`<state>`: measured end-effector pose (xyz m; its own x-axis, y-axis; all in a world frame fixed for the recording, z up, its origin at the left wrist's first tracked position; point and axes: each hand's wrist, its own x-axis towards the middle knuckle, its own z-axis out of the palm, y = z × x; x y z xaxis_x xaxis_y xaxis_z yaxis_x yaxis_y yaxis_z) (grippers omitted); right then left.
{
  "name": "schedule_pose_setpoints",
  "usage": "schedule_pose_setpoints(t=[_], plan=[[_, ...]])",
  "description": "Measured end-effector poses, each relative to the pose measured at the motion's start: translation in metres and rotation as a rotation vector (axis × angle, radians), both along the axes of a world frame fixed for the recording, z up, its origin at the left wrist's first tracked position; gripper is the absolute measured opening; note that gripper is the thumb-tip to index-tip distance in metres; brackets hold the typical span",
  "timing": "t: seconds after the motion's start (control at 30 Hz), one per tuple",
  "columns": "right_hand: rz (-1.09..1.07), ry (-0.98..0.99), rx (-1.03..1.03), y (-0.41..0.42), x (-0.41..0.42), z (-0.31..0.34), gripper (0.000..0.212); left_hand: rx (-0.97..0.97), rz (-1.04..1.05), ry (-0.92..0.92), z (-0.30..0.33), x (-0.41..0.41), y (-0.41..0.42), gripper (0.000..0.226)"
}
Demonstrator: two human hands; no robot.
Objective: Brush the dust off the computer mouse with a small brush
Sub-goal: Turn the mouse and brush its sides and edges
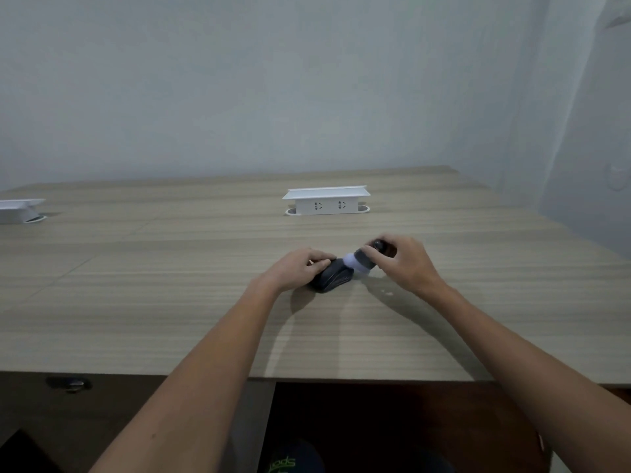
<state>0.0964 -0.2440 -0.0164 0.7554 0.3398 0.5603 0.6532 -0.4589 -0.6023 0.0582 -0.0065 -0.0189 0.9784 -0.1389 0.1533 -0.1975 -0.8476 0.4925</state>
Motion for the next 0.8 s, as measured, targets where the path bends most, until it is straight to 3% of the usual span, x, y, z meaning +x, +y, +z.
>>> schedule_pose_setpoints(t=[0.1, 0.23, 0.37, 0.5, 0.57, 0.67, 0.8], plan=[[0.175, 0.085, -0.109, 0.003, -0.005, 0.002, 0.012, -0.020, 0.003, -0.001, -0.001, 0.001, 0.001, 0.035], [-0.027, -0.062, -0.121, 0.004, 0.000, 0.006, 0.012, -0.042, 0.028, 0.002, -0.003, 0.003, -0.001, 0.035], [0.178, -0.010, -0.157, 0.010, -0.008, 0.009, 0.014, -0.039, 0.050, -0.012, -0.005, 0.005, -0.001, 0.035], [-0.010, -0.107, -0.170, 0.011, -0.004, 0.006, 0.014, -0.043, 0.068, -0.006, -0.005, 0.005, -0.003, 0.035], [0.041, -0.105, -0.093, 0.010, -0.007, 0.007, 0.012, -0.061, 0.074, -0.001, -0.005, 0.004, -0.003, 0.034], [0.171, -0.032, -0.173, 0.014, -0.012, 0.006, 0.012, -0.078, 0.082, -0.005, -0.004, 0.005, -0.004, 0.034], [-0.044, -0.120, -0.234, 0.013, -0.004, 0.005, 0.014, -0.077, 0.094, -0.001, -0.003, 0.003, -0.007, 0.034]])
